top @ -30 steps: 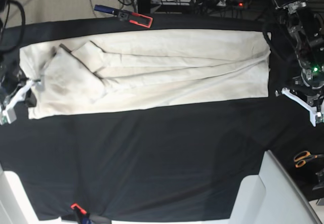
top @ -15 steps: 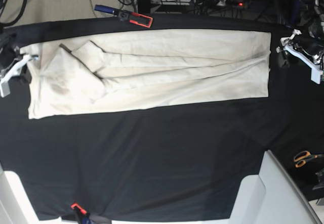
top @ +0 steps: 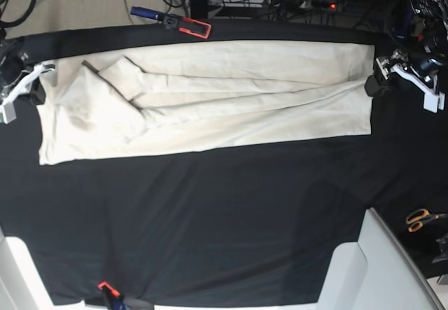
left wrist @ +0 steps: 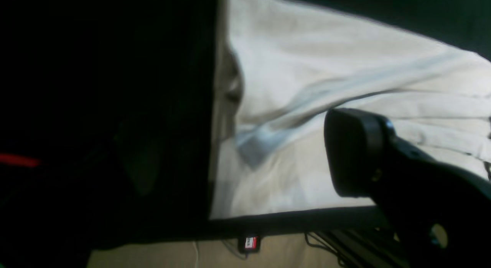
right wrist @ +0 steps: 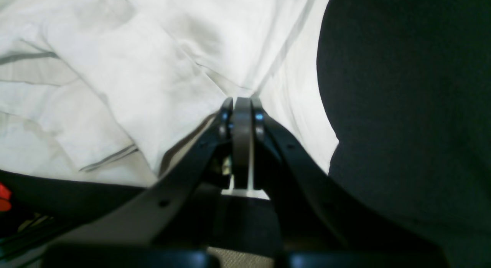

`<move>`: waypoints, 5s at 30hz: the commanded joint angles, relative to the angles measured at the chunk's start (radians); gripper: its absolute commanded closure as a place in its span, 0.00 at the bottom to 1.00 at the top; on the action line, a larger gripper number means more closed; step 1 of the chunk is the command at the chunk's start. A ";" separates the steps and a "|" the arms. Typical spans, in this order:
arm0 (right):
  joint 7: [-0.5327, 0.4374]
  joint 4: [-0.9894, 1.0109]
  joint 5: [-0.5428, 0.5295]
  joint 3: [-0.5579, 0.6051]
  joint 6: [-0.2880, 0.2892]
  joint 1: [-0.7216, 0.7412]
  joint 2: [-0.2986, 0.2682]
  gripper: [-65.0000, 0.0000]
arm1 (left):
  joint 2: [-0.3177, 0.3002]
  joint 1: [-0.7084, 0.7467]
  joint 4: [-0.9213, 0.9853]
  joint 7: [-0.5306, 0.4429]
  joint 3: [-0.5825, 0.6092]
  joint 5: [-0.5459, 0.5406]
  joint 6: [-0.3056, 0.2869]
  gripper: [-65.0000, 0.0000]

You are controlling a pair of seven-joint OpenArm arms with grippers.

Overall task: Fold the T-shirt properly
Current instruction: 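Lower both grippers to the two ends of the cream strip, then grasp the strip end with the left gripper, right gripper pinning its end, then lift the strip end with the left gripper and fold it toward the right gripper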

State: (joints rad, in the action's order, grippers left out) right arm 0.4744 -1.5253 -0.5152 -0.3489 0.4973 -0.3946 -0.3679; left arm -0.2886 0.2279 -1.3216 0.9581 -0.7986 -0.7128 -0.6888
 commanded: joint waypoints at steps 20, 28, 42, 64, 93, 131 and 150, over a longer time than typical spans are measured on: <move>-0.021 -0.011 -0.009 -0.008 0.004 0.003 -0.018 1.00 | -0.051 -0.051 0.212 -0.265 0.160 0.212 -0.009 0.03; -0.021 -0.011 -0.009 -0.008 0.004 0.004 -0.018 1.00 | 0.018 -0.077 0.218 -0.264 0.163 0.218 -0.009 0.03; -0.021 -0.010 -0.009 -0.008 0.004 0.009 -0.018 1.00 | 0.053 -0.078 0.216 -0.262 0.163 0.218 -0.009 0.36; -0.021 -0.008 -0.009 -0.008 0.004 0.006 -0.018 1.00 | 0.055 -0.112 0.161 -0.264 0.163 0.321 -0.009 1.00; -0.021 0.070 -0.009 -0.008 0.004 0.053 -0.021 1.00 | 0.283 0.032 -0.434 -0.262 0.976 0.743 0.559 1.00; -0.021 0.070 -0.009 -0.008 0.004 0.069 -0.021 0.99 | 0.380 -0.034 -0.296 -0.264 1.037 0.738 0.559 1.00; -0.021 0.070 -0.009 -0.008 0.004 0.069 -0.021 0.99 | 0.398 -0.115 -0.190 -0.264 1.214 0.734 0.559 0.15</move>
State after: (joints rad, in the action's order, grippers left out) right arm 0.4740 -1.4418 -0.5156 -0.3489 0.4953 -0.3305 -0.3683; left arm 0.0952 0.1215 -1.4963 0.7147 0.4095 0.0269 -0.1265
